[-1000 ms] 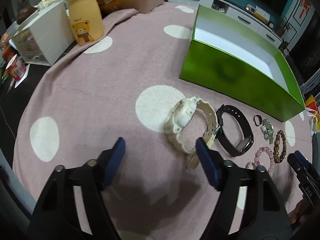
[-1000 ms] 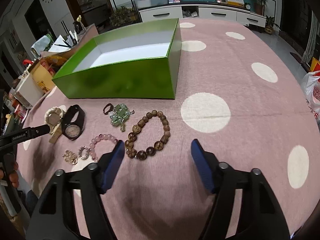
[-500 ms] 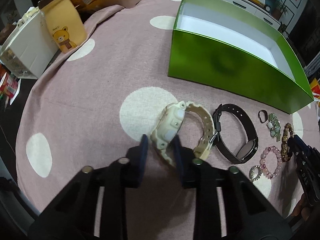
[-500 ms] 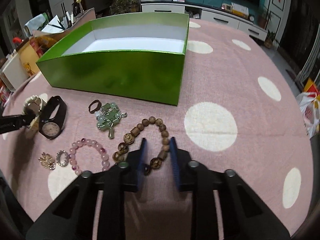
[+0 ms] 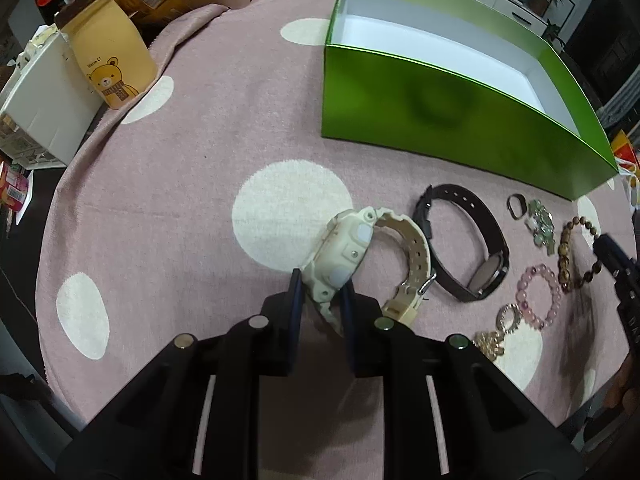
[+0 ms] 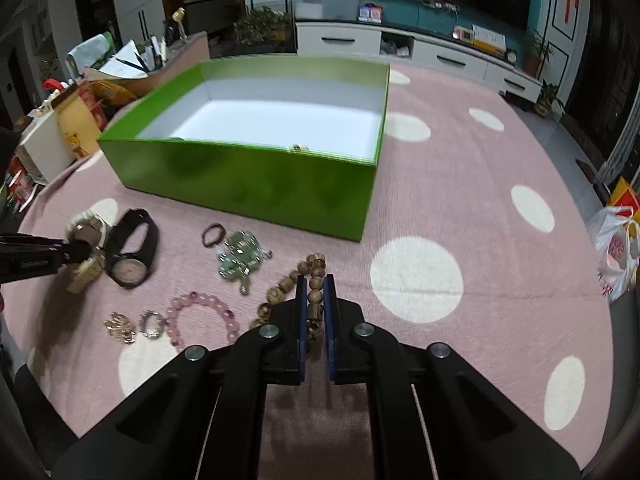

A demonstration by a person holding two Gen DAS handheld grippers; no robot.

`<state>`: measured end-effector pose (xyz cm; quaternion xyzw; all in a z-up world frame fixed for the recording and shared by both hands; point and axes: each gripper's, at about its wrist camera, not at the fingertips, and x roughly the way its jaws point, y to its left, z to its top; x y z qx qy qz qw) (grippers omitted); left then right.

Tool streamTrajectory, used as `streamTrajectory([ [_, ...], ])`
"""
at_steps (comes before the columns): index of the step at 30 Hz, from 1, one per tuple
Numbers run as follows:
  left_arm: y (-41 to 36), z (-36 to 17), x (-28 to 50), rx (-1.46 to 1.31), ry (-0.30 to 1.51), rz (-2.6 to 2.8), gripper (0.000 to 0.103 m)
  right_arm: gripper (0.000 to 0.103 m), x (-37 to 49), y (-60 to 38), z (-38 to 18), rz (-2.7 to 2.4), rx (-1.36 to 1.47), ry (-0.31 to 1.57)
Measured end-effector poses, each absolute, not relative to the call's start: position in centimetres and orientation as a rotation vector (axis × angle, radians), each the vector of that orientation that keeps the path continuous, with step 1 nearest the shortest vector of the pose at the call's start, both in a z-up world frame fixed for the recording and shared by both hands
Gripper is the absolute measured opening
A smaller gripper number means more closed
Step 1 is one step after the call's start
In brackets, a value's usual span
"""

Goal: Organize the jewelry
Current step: 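Grasp the white watch with the left tool while the right tool grasps the brown wooden bead bracelet, then carry the white watch with the left tool while the right tool lowers the brown beads into the box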

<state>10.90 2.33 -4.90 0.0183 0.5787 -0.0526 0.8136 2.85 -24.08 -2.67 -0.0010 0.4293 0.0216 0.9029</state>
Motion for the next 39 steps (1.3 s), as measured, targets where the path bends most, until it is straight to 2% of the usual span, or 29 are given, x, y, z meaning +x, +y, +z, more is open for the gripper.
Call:
streamTrajectory([
  [18,1.5,1.4,8.5,0.086,1.119,-0.149,0.018,0.007,1.5,-23.1,4.7,0.099,-0.033,0.709],
  [32,-0.3,5.9,12.9,0.079,1.042,-0.151,0.018,0.007,5.1,-24.1,9.0,0.118,-0.005,0.604],
  [39,-2.2,6.9,15.5,0.09,1.026,-0.154,0.018,0.007,7.5,-24.3,9.3,0.124,-0.002,0.596],
])
